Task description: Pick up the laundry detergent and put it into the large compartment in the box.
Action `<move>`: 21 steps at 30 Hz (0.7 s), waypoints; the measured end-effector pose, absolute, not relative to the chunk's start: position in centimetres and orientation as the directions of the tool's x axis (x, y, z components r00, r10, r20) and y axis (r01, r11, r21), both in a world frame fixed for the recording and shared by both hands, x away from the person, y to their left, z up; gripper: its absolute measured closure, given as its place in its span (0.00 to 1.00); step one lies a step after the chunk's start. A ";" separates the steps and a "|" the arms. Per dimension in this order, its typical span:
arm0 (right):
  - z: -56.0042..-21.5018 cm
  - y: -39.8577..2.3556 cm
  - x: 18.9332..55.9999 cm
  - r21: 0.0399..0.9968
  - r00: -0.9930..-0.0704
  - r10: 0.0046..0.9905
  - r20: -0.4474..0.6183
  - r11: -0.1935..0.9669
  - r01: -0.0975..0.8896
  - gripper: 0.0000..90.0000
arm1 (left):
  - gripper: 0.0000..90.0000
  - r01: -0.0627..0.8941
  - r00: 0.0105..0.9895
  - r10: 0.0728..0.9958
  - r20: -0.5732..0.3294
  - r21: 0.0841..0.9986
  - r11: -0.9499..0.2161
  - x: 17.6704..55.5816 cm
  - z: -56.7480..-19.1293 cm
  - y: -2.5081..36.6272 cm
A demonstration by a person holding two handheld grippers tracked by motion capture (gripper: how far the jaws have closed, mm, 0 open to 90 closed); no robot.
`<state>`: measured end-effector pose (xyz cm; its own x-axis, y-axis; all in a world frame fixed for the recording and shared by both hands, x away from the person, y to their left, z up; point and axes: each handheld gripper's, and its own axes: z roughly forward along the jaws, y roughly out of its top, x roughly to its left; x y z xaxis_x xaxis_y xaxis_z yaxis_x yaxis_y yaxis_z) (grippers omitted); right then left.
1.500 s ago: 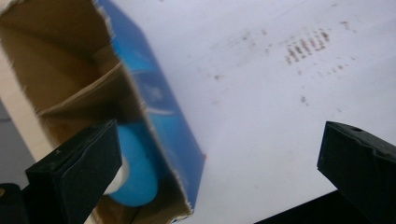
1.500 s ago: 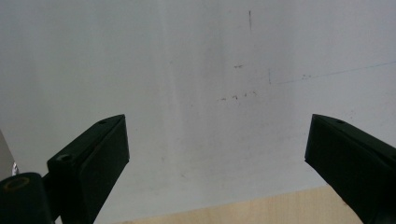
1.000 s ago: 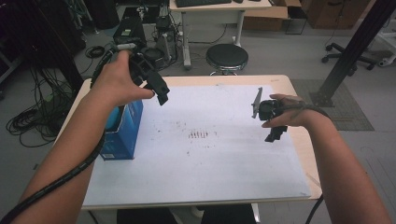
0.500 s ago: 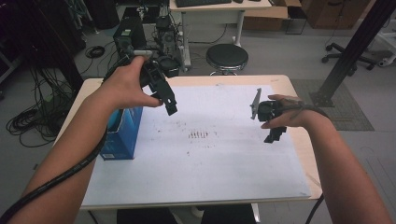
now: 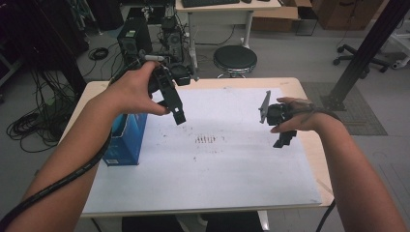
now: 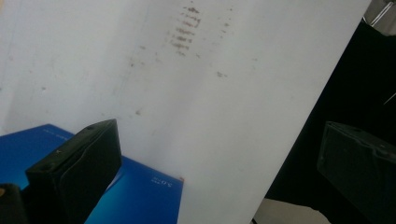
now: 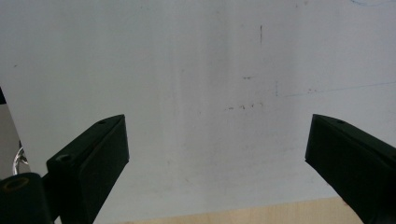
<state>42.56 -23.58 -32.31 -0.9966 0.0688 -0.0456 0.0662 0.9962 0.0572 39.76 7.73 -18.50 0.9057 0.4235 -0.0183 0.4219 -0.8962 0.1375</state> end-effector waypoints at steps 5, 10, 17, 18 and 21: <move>-32.3 -23.7 42.7 0.057 -0.997 0.066 -0.042 0.996 0.063 0.07 | 0.00 0.392 0.919 0.393 -0.025 0.128 -0.911 39.5 -18.8 7.3; -32.0 -23.7 42.9 0.052 -0.997 0.067 -0.045 0.997 0.065 0.07 | 0.00 0.391 0.920 0.390 -0.034 0.125 -0.912 39.4 -19.2 7.2; -31.5 -23.4 43.1 0.052 -0.997 0.057 -0.049 0.997 0.055 0.07 | 0.00 0.389 0.921 0.389 -0.031 0.135 -0.911 39.4 -18.9 7.3; -31.6 -23.3 43.1 0.054 -0.997 0.057 -0.050 0.997 0.055 0.07 | 0.00 0.390 0.921 0.389 -0.030 0.137 -0.911 39.4 -18.8 7.3; -31.7 -23.1 43.1 0.051 -0.998 0.051 -0.048 0.998 0.048 0.07 | 0.00 0.391 0.920 0.391 -0.031 0.141 -0.909 39.5 -18.8 7.4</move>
<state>43.15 -23.11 -31.71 -0.9976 0.0509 -0.0476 0.0484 0.9975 0.0511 39.49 7.35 -18.81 0.9199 0.3909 -0.0315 0.3913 -0.9094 0.1410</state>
